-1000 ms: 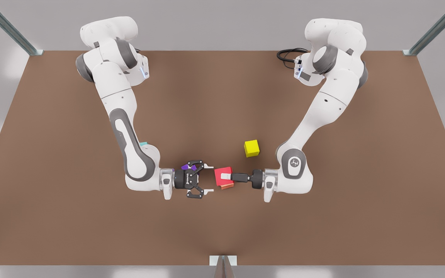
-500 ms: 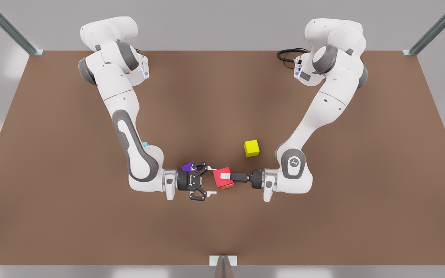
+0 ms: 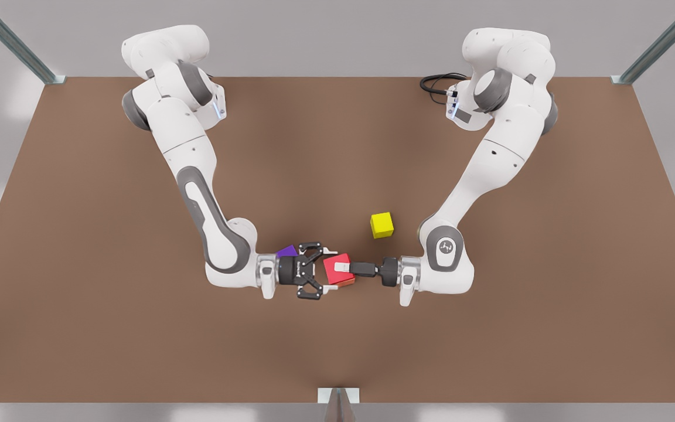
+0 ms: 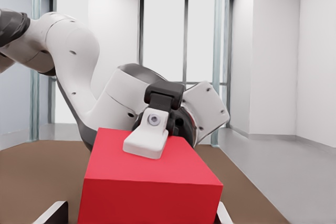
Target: Pick up red wooden cube and pass to hand red wooden cube and place in blue wooden cube
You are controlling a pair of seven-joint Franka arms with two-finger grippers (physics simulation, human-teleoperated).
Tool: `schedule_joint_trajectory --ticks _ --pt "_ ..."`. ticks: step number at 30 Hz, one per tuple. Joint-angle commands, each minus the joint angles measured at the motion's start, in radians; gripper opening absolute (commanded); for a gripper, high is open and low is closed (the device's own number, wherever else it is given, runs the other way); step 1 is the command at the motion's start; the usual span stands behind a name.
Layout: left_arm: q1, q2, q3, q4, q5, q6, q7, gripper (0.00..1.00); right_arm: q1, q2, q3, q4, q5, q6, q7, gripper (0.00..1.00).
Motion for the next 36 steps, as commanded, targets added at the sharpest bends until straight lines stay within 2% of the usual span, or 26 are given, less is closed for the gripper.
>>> schedule_joint_trajectory --ticks 1,15,16,17,18,23,24,25,32,36 --pt "0.0 -0.002 -0.001 0.0 -0.006 -0.004 0.023 0.65 0.0 -0.001 0.002 0.0 -0.001 0.008 -0.02 1.0" --pt "0.0 -0.002 -0.001 0.0 -0.007 -0.004 0.021 0.65 0.028 0.028 0.024 0.025 -0.001 0.044 -0.008 1.0" --pt "0.0 -0.002 -0.001 0.0 -0.007 -0.004 0.021 0.65 0.028 0.028 0.022 0.025 -0.001 0.044 -0.006 0.89" --pt "0.0 0.0 -0.001 0.0 -0.006 -0.004 0.021 0.65 0.028 0.028 0.022 0.027 -0.001 0.044 -0.006 0.55" --pt "0.0 0.0 -0.001 0.0 -0.007 -0.004 0.021 0.65 0.028 0.028 0.022 0.025 -0.001 0.044 -0.006 0.49" --pt "0.0 0.005 -0.001 0.002 -0.007 -0.004 0.023 0.65 0.026 0.028 0.022 0.025 -0.001 0.042 -0.005 0.49" --pt "0.0 0.006 -0.001 0.002 -0.007 -0.004 0.023 0.76 0.026 0.028 0.022 0.025 -0.001 0.042 -0.005 0.49" --pt "0.0 0.005 -0.001 0.0 -0.006 -0.004 0.023 1.0 0.026 0.028 0.022 0.025 -0.001 0.042 -0.005 0.49" --pt "0.037 -0.005 -0.001 -0.001 0.011 -0.033 0.023 1.0 0.025 0.026 0.022 0.025 -0.002 0.041 -0.005 0.5" --pt "0.216 -0.005 -0.001 -0.003 0.169 -0.234 0.018 1.0 0.003 0.019 0.021 0.014 -0.008 0.031 -0.002 0.5"
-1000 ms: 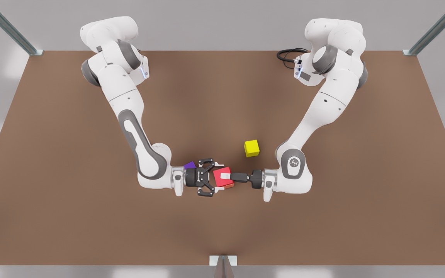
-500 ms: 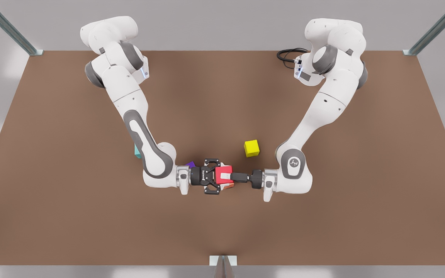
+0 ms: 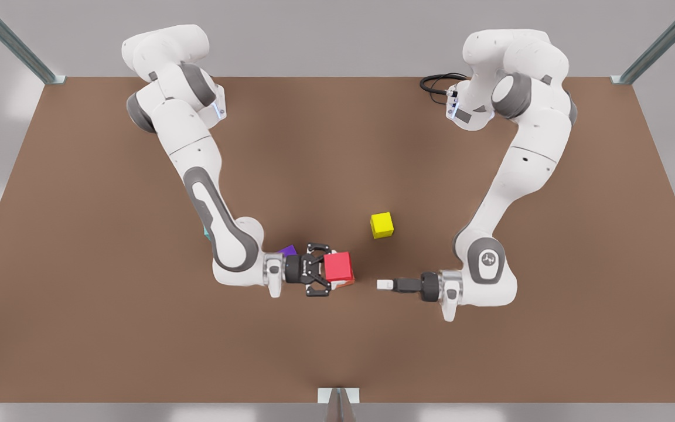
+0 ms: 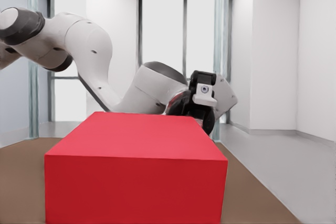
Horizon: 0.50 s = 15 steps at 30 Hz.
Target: Pick up red wooden cube and pass to hand red wooden cube and place in blue wooden cube
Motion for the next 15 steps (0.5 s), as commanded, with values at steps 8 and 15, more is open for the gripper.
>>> schedule_joint_trajectory --ticks 8,15 --pt "0.122 -0.451 -0.021 0.063 1.294 -0.833 -0.446 1.0 -0.236 -0.404 -0.063 -0.418 -1.008 -0.082 0.589 0.49" --pt "-0.183 -0.762 0.462 -0.265 1.217 -0.544 -0.259 1.0 -0.227 -0.536 -0.104 -0.659 -1.612 0.246 0.732 0.49"
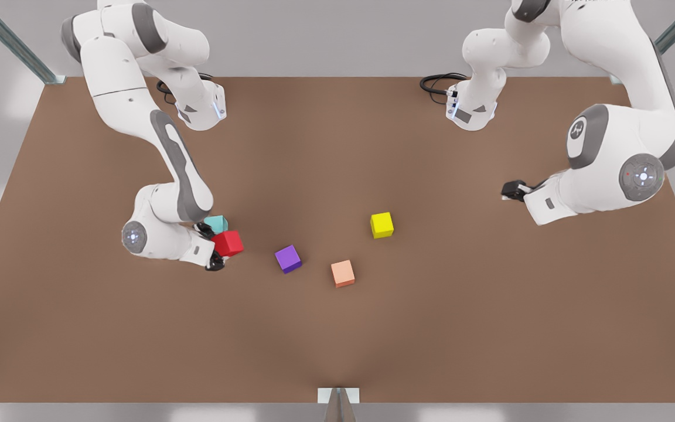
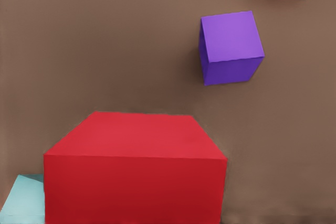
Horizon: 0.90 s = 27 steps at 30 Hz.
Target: Pick up red wooden cube and pass to hand red wooden cube and place in blue wooden cube
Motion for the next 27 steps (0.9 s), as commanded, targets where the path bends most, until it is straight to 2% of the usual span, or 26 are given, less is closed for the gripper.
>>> schedule_joint_trajectory --ticks 1,6,11,15,27 --pt "-0.024 -0.004 0.019 -0.015 0.041 0.031 -0.092 1.0 -0.002 -0.04 -0.029 -0.043 -0.238 0.153 0.418 0.49" --pt "-0.024 -0.001 -0.028 -0.004 0.041 0.002 -0.093 1.0 0.0 -0.141 -0.037 -0.212 -0.246 0.254 0.465 0.49" --pt "-0.011 0.0 -0.027 -0.003 0.047 0.001 -0.089 1.0 0.026 -0.191 -0.029 -0.362 -0.233 0.357 0.553 0.49" --pt "-0.011 0.005 -0.027 -0.003 0.047 0.002 -0.087 1.0 0.028 -0.24 -0.029 -0.428 -0.242 0.359 0.55 0.49" --pt "0.001 0.02 -0.027 -0.004 0.045 -0.007 -0.084 1.0 0.041 -0.253 -0.029 -0.488 -0.249 0.357 0.539 0.5"
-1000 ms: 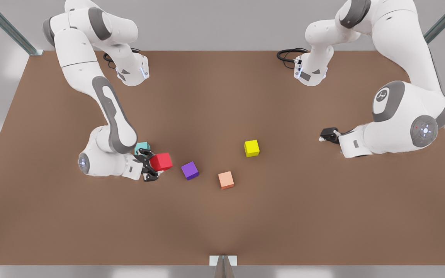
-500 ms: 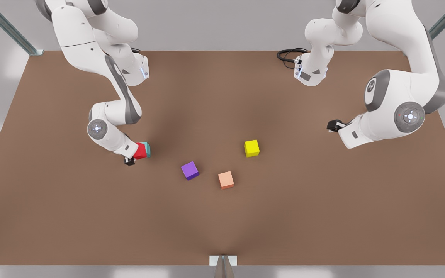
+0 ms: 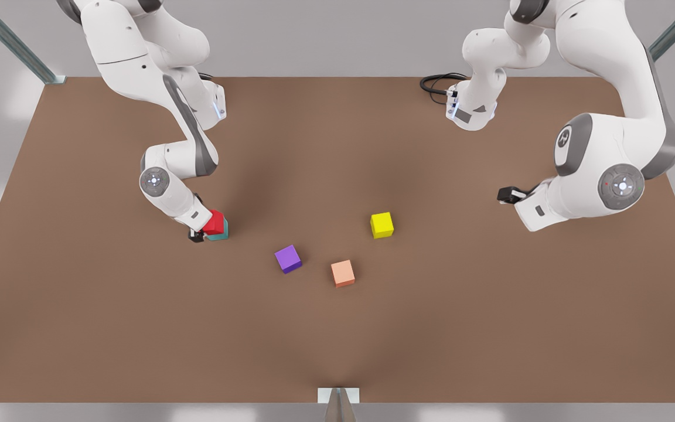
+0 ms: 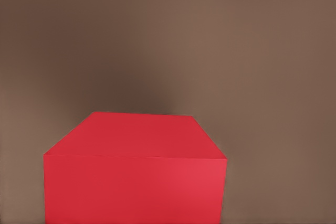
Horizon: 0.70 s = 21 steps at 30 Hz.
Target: Pick up red wooden cube and pass to hand red wooden cube and place in blue wooden cube
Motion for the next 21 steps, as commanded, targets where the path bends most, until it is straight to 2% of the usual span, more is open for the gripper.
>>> schedule_joint_trajectory --ticks 1,5,7,21 --pt "0.0 -0.001 0.0 0.0 0.0 -0.007 -0.017 1.0 0.0 0.0 0.0 -0.006 -0.002 0.008 0.122 0.5" --pt "0.001 0.005 0.0 0.0 0.0 -0.007 -0.017 1.0 0.0 0.0 0.0 -0.008 -0.002 0.01 0.124 0.54" --pt "0.0 0.005 0.0 0.001 0.0 -0.007 -0.017 1.0 0.0 0.001 0.0 -0.008 -0.002 0.01 0.129 1.0" --pt "0.017 0.013 0.0 0.0 -0.001 -0.007 -0.015 1.0 0.003 -0.03 0.001 -0.024 -0.04 -0.013 0.122 1.0"
